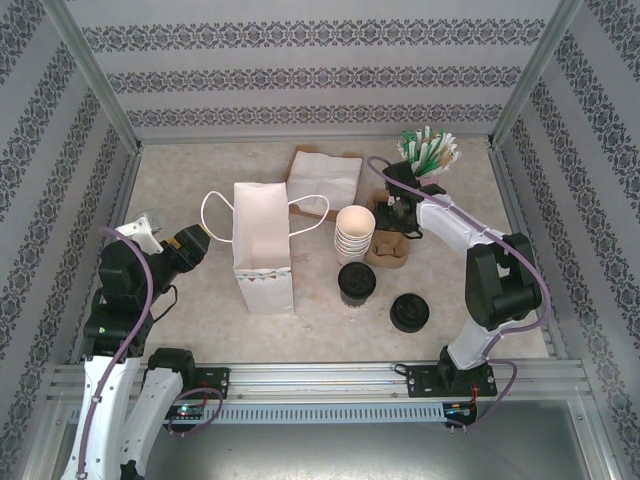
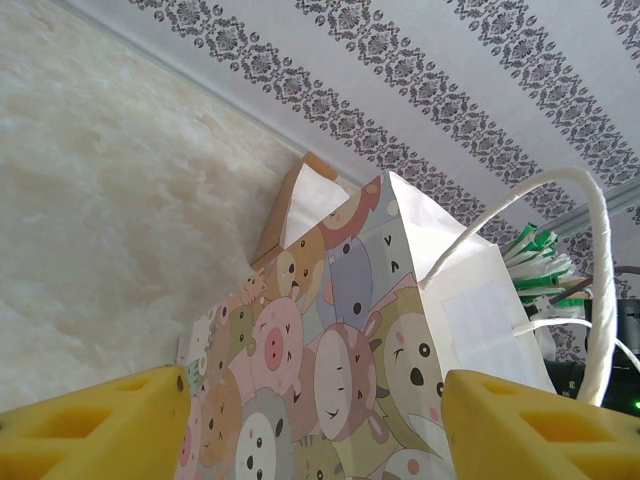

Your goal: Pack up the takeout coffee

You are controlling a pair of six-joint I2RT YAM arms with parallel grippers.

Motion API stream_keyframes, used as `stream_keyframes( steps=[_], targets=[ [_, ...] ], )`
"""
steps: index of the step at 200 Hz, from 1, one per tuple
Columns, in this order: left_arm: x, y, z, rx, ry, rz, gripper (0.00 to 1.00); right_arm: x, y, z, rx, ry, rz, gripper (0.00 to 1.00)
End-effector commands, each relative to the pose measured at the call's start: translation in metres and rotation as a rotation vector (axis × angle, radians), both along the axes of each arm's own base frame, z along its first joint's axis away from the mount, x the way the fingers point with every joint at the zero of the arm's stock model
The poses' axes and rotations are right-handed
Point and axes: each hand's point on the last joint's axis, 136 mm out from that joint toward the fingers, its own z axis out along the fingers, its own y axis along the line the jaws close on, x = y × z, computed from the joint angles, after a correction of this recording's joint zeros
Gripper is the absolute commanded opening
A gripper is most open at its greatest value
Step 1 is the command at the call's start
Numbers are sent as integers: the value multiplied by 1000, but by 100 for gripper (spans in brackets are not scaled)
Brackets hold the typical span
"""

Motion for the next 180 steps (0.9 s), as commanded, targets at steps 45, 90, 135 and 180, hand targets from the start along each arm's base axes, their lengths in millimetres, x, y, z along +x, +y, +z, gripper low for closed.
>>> stream_keyframes(
  steps=[45, 90, 135, 180],
  targets=[
    [-3, 3, 0, 21, 0, 14, 68, 3, -4, 5, -33, -3, 14, 42],
    [-1, 8, -13, 16, 29, 49, 68, 1, -3, 25, -18, -35, 14, 40],
    [-2, 20, -24, 25, 58, 120, 68, -2, 0, 48, 14, -78, 11, 40],
    [-4, 32, -37, 37, 74, 189, 67, -7, -4, 57, 10, -82, -2, 40]
  ],
)
